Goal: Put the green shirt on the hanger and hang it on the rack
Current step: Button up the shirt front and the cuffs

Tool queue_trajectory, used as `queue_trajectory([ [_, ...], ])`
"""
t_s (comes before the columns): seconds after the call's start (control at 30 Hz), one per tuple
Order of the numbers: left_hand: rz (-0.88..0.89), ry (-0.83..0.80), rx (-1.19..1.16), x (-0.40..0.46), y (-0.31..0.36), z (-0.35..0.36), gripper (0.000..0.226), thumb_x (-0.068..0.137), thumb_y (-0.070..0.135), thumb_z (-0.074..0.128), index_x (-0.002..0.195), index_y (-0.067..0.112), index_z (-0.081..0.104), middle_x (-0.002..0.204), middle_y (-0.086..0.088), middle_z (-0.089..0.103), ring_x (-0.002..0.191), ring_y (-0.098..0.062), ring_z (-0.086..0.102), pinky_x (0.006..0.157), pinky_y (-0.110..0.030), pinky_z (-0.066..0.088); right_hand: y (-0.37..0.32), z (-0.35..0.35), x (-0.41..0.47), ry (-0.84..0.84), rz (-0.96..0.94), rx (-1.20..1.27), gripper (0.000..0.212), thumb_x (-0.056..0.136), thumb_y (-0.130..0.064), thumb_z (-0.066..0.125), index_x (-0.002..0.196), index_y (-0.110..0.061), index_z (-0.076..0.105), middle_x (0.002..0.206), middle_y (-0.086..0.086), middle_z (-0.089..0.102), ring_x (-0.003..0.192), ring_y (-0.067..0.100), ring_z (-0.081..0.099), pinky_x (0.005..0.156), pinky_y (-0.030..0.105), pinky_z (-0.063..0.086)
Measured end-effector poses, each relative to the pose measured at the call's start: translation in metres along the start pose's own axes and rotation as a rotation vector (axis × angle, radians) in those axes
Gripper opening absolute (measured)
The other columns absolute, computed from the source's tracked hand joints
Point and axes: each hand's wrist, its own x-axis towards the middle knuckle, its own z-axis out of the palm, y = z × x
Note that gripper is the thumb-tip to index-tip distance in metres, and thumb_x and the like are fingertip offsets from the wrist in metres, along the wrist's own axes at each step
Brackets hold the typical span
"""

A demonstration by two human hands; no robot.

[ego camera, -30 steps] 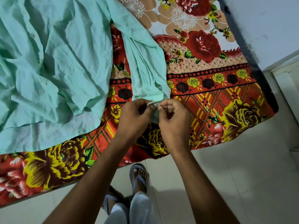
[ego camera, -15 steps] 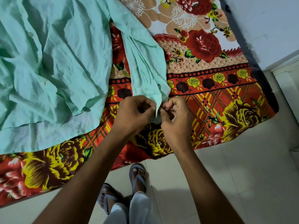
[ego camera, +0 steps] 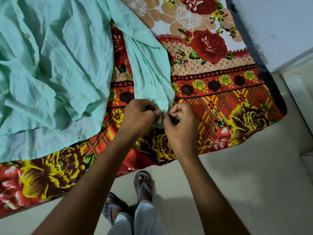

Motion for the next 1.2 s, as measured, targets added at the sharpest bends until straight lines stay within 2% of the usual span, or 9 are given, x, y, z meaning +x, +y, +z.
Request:
queue_trajectory([
  [0.13, 0.072, 0.009, 0.291, 0.001, 0.005, 0.005, 0.027, 0.069, 0.034, 0.059, 0.077, 0.015, 0.077, 0.073, -0.003, 0.073, 0.075, -0.026, 0.070, 0.071, -0.041, 0.058, 0.005, -0.001, 0.003, -0.048, -0.051, -0.186, 0.010, 0.090, -0.012, 0.075, 0.100, -0.013, 0.072, 0.089, -0.005, 0.075, 0.082, 0.007, 0.071, 0.073, 0.030, 0.062],
  [0.23, 0.085, 0.010, 0.446, 0.004, 0.012, 0.006, 0.036, 0.065, 0.037, 0.053, 0.079, 0.013, 0.075, 0.074, -0.008, 0.071, 0.072, -0.032, 0.068, 0.065, -0.044, 0.059, 0.010, -0.005, 0.007, -0.082, -0.104, -0.333, 0.019, 0.091, -0.020, 0.076, 0.109, -0.017, 0.076, 0.100, -0.004, 0.076, 0.092, 0.017, 0.069, 0.077, 0.040, 0.061],
  [0.4, 0.017, -0.041, 0.505, 0.012, 0.020, 0.005, 0.043, 0.062, 0.043, 0.053, 0.082, 0.012, 0.074, 0.076, -0.009, 0.069, 0.074, -0.033, 0.067, 0.066, -0.043, 0.059, 0.007, -0.010, 0.010, -0.094, -0.131, -0.480, 0.024, 0.090, -0.030, 0.076, 0.112, -0.020, 0.076, 0.102, -0.004, 0.075, 0.095, 0.019, 0.062, 0.075, 0.038, 0.056],
  [0.53, 0.027, -0.041, 0.494, 0.012, 0.017, 0.003, 0.041, 0.063, 0.040, 0.055, 0.079, 0.008, 0.074, 0.073, -0.011, 0.069, 0.072, -0.033, 0.067, 0.064, -0.043, 0.058, 0.007, -0.014, 0.013, -0.124, -0.026, -0.370, 0.016, 0.089, -0.031, 0.077, 0.102, -0.020, 0.077, 0.088, -0.007, 0.075, 0.079, 0.011, 0.069, 0.066, 0.035, 0.061],
  [0.67, -0.004, -0.074, 0.531, 0.018, 0.017, 0.004, 0.034, 0.070, 0.038, 0.061, 0.087, 0.011, 0.075, 0.079, -0.007, 0.069, 0.079, -0.032, 0.065, 0.076, -0.043, 0.055, 0.009, -0.014, 0.018, -0.192, -0.027, -0.369, 0.016, 0.089, -0.030, 0.075, 0.102, -0.022, 0.077, 0.091, -0.008, 0.075, 0.085, 0.017, 0.069, 0.070, 0.040, 0.061],
  [0.77, 0.087, -0.071, 0.541, 0.018, 0.011, 0.001, 0.026, 0.081, 0.036, 0.073, 0.085, 0.010, 0.074, 0.077, -0.004, 0.068, 0.076, -0.028, 0.067, 0.067, -0.040, 0.055, 0.006, -0.019, 0.025, -0.239, -0.036, -0.372, 0.012, 0.087, -0.020, 0.078, 0.099, -0.018, 0.080, 0.088, -0.007, 0.075, 0.081, 0.010, 0.069, 0.072, 0.038, 0.062],
  [0.93, 0.220, 0.120, 0.356, 0.008, 0.003, -0.017, 0.015, 0.081, 0.026, 0.082, 0.085, 0.018, 0.071, 0.065, 0.015, 0.055, 0.057, -0.005, 0.055, 0.052, -0.019, 0.036, -0.008, -0.016, 0.031, -0.069, -0.209, -0.319, 0.015, 0.091, -0.011, 0.070, 0.102, -0.016, 0.080, 0.100, -0.005, 0.070, 0.100, 0.017, 0.062, 0.083, 0.022, 0.051],
  [1.1, 0.256, 0.248, 0.330, 0.012, 0.018, -0.056, 0.009, 0.082, 0.025, 0.078, 0.083, 0.018, 0.072, 0.066, 0.005, 0.065, 0.062, -0.013, 0.063, 0.058, -0.035, 0.052, -0.031, 0.013, 0.059, -0.077, -0.335, -0.236, 0.017, 0.091, -0.007, 0.066, 0.102, -0.011, 0.078, 0.101, 0.000, 0.071, 0.102, 0.021, 0.063, 0.084, 0.037, 0.055],
  [1.2, 0.263, 0.359, 0.387, 0.022, 0.020, -0.084, 0.007, 0.084, 0.025, 0.075, 0.087, 0.019, 0.071, 0.068, 0.008, 0.066, 0.066, -0.016, 0.065, 0.062, -0.038, 0.054, -0.050, 0.039, 0.081, -0.105, -0.452, -0.264, 0.018, 0.092, -0.007, 0.064, 0.104, -0.010, 0.077, 0.101, 0.002, 0.072, 0.102, 0.021, 0.062, 0.085, 0.033, 0.053],
])
